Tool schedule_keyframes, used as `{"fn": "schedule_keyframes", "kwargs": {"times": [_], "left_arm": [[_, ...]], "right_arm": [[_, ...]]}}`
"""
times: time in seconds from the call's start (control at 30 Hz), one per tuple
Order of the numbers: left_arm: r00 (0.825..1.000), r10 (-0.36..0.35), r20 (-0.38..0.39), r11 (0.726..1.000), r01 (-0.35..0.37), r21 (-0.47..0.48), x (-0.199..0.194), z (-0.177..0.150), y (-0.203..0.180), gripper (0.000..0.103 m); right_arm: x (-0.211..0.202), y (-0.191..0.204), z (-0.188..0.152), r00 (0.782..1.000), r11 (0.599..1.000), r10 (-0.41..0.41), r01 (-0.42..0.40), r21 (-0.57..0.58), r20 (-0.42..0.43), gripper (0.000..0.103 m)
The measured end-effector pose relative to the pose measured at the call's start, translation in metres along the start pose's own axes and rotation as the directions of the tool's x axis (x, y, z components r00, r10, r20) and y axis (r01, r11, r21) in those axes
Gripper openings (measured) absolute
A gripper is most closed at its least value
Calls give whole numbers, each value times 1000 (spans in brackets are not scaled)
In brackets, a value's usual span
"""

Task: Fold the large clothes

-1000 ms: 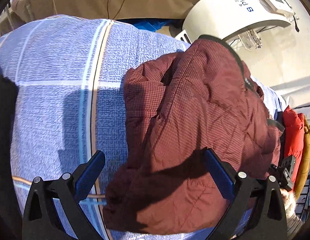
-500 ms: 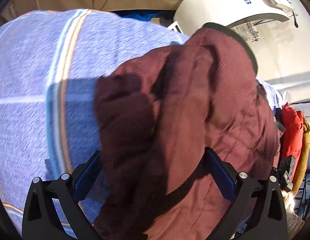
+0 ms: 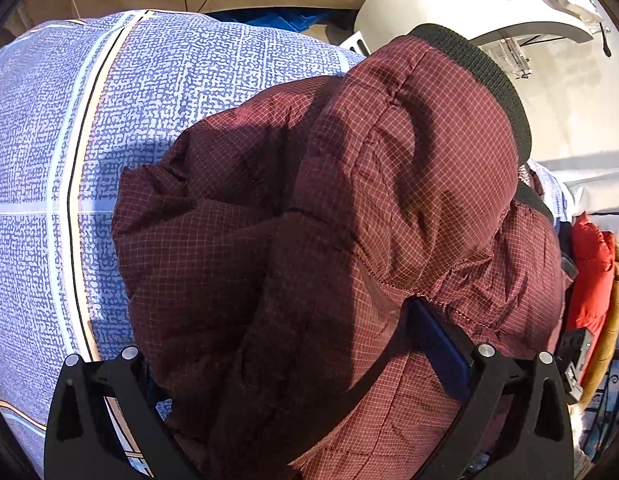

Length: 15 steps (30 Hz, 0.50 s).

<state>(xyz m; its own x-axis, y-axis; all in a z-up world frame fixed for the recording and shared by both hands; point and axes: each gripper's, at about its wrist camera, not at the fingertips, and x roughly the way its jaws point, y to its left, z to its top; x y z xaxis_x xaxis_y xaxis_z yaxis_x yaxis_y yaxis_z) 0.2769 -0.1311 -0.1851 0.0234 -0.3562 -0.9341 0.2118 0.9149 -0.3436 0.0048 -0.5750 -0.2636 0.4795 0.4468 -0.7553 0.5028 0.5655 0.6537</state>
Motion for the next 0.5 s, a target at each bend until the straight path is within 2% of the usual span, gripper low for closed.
{"fn": "schedule_keyframes", "kwargs": {"times": [0.27, 0.37, 0.47, 0.5], "left_arm": [[997, 46, 58, 999, -44, -28, 2, -7, -16, 99], [995, 77, 57, 996, -74, -51, -2, -8, -19, 98], [996, 75, 53, 995, -71, -69, -8, -10, -24, 86], [996, 74, 53, 996, -71, -51, -13, -12, -27, 77]], "right_arm": [[2, 5, -2, 999, 999, -36, 36, 9, 12, 99], [2, 8, -3, 999, 999, -48, 48, 10, 14, 99], [2, 11, -6, 998, 998, -60, 60, 8, 27, 98], [1, 13, -7, 997, 998, -69, 69, 5, 36, 98]]}}
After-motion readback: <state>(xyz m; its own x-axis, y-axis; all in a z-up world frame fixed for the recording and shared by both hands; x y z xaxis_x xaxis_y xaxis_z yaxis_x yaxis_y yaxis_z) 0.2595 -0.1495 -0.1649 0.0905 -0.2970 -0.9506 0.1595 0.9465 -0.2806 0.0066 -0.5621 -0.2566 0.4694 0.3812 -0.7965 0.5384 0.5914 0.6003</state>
